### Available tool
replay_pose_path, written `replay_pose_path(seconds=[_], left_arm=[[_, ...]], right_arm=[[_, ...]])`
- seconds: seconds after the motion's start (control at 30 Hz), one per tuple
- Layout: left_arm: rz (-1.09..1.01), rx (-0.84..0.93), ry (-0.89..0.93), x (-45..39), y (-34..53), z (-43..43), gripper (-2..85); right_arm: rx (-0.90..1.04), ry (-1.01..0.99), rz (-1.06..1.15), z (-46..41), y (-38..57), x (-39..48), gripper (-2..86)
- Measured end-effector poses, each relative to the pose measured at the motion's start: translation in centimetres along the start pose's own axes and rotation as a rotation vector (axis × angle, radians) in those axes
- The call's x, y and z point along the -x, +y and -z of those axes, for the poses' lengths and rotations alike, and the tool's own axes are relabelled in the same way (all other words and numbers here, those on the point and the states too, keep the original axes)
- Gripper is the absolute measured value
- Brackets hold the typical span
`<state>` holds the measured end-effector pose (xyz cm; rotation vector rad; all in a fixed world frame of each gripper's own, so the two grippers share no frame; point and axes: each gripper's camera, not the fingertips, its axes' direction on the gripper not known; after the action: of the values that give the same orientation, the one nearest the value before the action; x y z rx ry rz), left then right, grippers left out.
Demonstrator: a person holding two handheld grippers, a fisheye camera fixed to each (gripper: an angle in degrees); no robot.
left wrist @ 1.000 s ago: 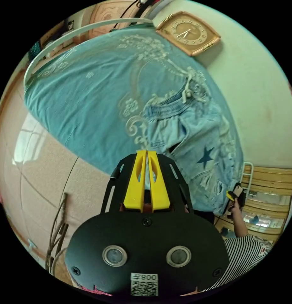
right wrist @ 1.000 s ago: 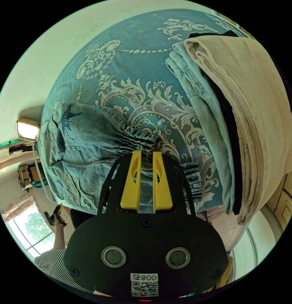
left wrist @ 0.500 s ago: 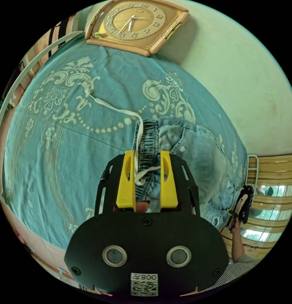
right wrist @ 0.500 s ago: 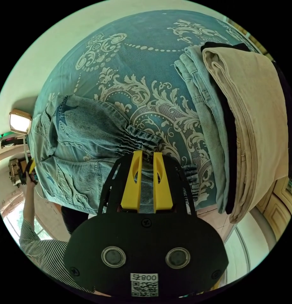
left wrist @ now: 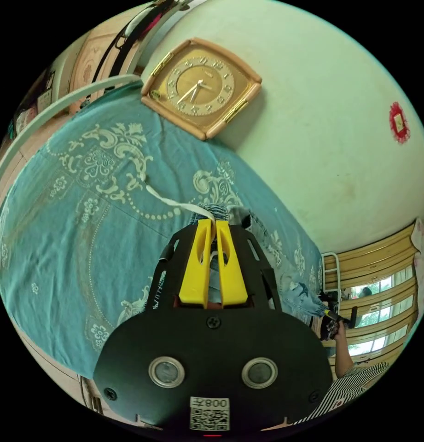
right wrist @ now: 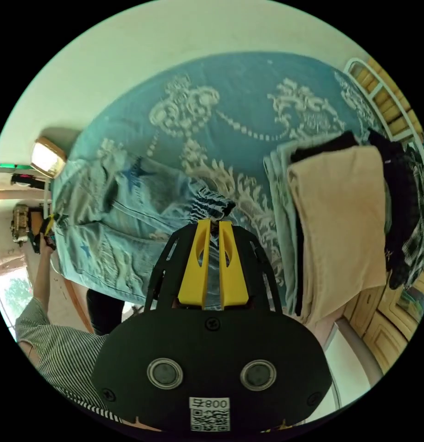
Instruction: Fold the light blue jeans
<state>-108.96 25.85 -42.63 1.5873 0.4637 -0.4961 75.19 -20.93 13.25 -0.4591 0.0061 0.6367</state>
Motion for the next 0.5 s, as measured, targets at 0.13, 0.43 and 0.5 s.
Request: replay_pose_path(seconds=[0.13, 0.43, 0.5], left_arm=[[-0.013, -0.027, 0.013, 0.5, -0.1, 1.9, 2.1], [0.057, 0.069, -0.112, 3.4, 2.4, -1.2, 4.6], [0.064, 0.079, -0.11, 4.9, 4.5, -0.7, 6.2]], right_arm=[[-0.165, 0.012, 0.088, 5.7, -1.8, 3.0, 3.1], [-0.149, 0.222, 0.129, 7.0, -10.4, 9.4, 5.3], [-0.015, 0.269, 0.012, 3.1, -11.3, 8.3, 5.9]])
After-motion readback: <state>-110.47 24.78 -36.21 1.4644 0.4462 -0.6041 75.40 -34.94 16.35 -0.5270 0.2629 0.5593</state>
